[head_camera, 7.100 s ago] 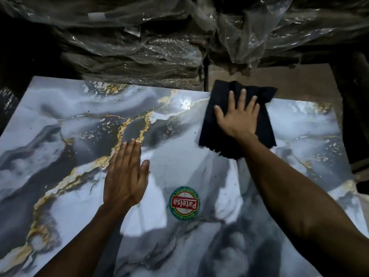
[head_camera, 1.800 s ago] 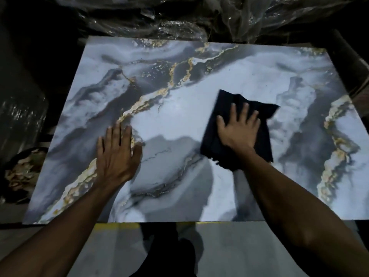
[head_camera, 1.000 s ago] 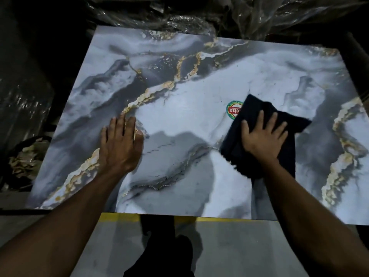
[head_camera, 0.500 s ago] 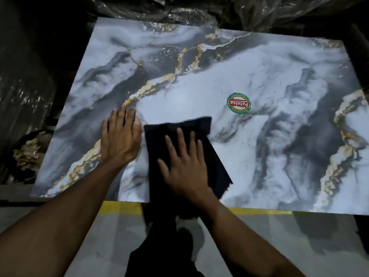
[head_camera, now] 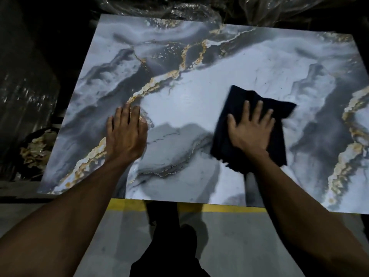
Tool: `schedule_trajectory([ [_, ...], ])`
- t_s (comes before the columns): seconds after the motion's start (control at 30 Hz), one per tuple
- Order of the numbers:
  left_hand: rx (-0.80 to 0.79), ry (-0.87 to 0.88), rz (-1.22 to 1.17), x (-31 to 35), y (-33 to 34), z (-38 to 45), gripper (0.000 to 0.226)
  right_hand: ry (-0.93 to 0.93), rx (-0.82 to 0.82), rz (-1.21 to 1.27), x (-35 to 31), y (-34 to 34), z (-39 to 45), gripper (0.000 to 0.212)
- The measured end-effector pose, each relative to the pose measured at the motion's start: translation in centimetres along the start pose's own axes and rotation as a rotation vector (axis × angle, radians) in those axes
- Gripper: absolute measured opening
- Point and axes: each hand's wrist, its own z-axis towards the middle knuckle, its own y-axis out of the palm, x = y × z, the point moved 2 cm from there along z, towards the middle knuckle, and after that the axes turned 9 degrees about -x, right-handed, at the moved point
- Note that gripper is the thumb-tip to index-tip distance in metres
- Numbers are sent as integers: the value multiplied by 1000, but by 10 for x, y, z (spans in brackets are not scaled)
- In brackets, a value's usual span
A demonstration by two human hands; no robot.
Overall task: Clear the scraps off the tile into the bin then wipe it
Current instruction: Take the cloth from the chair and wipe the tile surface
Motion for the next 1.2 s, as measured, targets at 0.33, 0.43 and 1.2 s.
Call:
schedule_trajectory([
  [0.33,39,-12,-77,1,1,-2,54,-480,37,-38,-60,68,-159,68],
  [0.43,34,-31,-81,1,2,-3,52,-286,46,-57,23,61,-158,70],
  [1.2,44,69,-167,-5,-7,-7,60,-194,18,-85,14,52,-143,76],
])
